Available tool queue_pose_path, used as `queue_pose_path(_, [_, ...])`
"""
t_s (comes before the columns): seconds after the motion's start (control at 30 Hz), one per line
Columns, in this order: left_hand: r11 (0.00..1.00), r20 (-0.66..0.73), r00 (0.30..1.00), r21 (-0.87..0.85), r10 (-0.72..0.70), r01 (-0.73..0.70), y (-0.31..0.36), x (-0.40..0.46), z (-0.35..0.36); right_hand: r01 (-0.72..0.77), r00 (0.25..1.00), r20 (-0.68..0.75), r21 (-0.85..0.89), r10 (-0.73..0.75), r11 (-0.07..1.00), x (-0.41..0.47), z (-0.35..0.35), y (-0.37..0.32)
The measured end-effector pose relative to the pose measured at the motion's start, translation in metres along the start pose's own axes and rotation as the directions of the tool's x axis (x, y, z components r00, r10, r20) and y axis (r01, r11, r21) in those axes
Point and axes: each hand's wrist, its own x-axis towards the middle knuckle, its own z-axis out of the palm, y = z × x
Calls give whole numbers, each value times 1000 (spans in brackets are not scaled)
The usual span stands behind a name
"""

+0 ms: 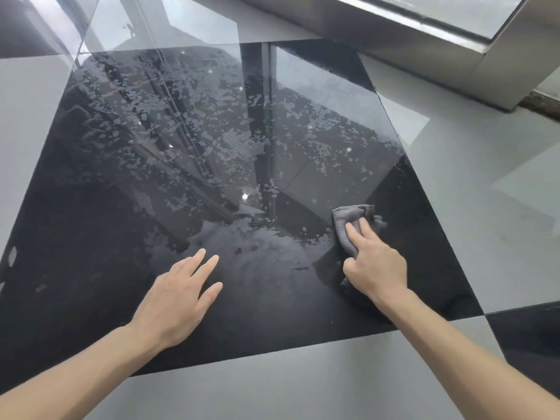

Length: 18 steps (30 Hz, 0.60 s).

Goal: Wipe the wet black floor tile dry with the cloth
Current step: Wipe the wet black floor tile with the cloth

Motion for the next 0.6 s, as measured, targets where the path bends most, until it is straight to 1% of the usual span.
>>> queue_pose_path(0.17, [1000,-8,1000,-1,-8,8,1,5,4,139,988,73,-47,-135,989,-42,20,-37])
queue_pose_path(0.3, [999,-1,1000,35,-21,21,3,5,8,248,955,169,4,-245,969,-75,39,-64])
queue_pose_path(0.4, [998,-8,1000,67,-21,22,4,6,9,286,931,230,22,-284,958,-87,48,-74])
queue_pose_path(0.5, [998,-19,1000,65,-24,25,4,4,9,305,933,203,-11,-297,952,-84,46,-71])
queue_pose_path(0.6, [998,-30,998,28,-48,49,2,-1,11,289,951,127,-57,-280,956,-70,39,-60])
